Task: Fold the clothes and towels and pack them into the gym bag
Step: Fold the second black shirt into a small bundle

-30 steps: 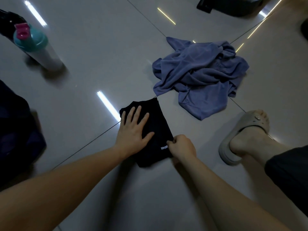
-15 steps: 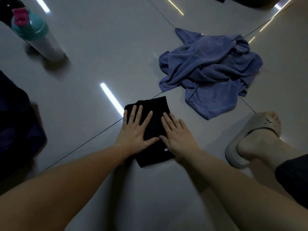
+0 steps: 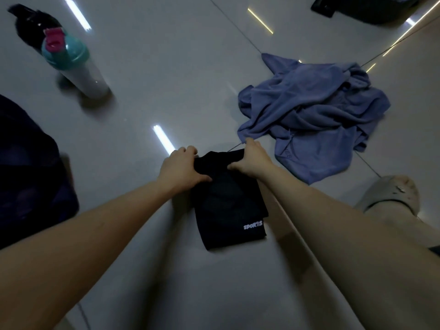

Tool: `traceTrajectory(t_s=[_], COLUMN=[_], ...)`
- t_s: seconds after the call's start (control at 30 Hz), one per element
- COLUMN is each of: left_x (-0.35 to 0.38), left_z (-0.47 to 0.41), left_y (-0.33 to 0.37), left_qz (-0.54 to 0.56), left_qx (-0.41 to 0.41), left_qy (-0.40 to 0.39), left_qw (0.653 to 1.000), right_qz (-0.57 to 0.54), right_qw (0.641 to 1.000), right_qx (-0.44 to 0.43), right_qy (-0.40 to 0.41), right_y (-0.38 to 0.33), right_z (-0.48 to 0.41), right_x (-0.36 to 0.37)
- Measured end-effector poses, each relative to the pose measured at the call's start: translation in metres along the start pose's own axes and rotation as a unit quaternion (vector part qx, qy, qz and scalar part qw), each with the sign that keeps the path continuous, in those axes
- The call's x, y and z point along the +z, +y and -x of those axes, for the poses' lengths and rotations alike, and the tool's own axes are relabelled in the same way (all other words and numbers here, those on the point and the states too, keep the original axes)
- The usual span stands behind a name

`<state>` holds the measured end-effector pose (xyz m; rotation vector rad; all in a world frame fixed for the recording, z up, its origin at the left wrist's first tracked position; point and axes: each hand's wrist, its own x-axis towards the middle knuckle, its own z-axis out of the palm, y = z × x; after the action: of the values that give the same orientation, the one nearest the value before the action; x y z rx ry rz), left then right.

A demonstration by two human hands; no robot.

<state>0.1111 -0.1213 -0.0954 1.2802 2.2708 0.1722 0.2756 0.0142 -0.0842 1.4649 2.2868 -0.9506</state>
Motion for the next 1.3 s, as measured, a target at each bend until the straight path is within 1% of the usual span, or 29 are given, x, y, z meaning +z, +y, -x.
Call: traceTrajectory(t_s=[0.07,0.13,0.23,0.3,0.37,0.47,0.5,0.57,0.7,0.8,0.87,0.93,1.0,1.13,1.2,1.3], left_x=[0.0,0.002,0.0,-0.006,-0.013,-0.028,-0.034,-0.051,-0.101,-0.131,-0.141,-0.136,-0.113,-0.046,-0.022,-0.008], left_z=[-0.006,-0.012,-0.015,-0.014,-0.011,-0.009,-0.009,-0.01,-0.008,0.0,0.011,0.023,0.039,0.082,0.099,0.113], left_y=[0.002,0.001,-0.002,-0.002,-0.002,-0.003,-0.003,-0.003,0.003,0.007,0.008,0.002,-0.008,-0.03,-0.04,-0.047], left_qz=[0.02,0.044,0.081,0.141,0.24,0.378,0.404,0.426,0.426,0.409,0.384,0.325,0.256,0.167,0.128,0.091], left_qx=[-0.035,-0.071,-0.07,-0.055,-0.058,-0.111,-0.116,-0.102,-0.029,0.04,0.097,0.145,0.16,0.103,0.095,0.125], left_qy=[-0.043,-0.077,-0.123,-0.132,-0.137,-0.163,-0.158,-0.135,-0.065,0.043,0.113,0.148,0.142,0.055,0.009,-0.051], left_qw=[0.998,0.994,0.987,0.98,0.959,0.905,0.894,0.889,0.902,0.911,0.911,0.923,0.943,0.979,0.987,0.987], right_qz=[-0.057,-0.082,-0.142,-0.184,-0.24,-0.294,-0.3,-0.299,-0.308,-0.32,-0.323,-0.313,-0.267,-0.17,-0.144,-0.122], right_qw=[0.996,0.99,0.98,0.973,0.961,0.944,0.943,0.948,0.946,0.933,0.92,0.916,0.93,0.969,0.975,0.977], right_qx=[0.054,0.078,0.082,0.058,0.034,0.009,-0.001,-0.021,-0.088,-0.161,-0.208,-0.233,-0.239,-0.178,-0.171,-0.175], right_qy=[-0.052,-0.089,-0.116,-0.127,-0.135,-0.152,-0.143,-0.111,-0.038,0.033,0.079,0.095,0.085,0.032,0.016,-0.001], right_y=[-0.008,-0.007,0.0,0.001,0.001,0.001,-0.002,-0.009,-0.036,-0.055,-0.062,-0.06,-0.045,0.001,0.016,0.025], right_z=[-0.011,-0.014,-0.011,-0.005,0.003,0.01,0.012,0.011,0.02,0.037,0.052,0.066,0.075,0.088,0.101,0.121], right_x=[-0.005,-0.006,-0.005,-0.008,-0.013,-0.023,-0.029,-0.043,-0.079,-0.1,-0.103,-0.091,-0.062,0.024,0.059,0.073])
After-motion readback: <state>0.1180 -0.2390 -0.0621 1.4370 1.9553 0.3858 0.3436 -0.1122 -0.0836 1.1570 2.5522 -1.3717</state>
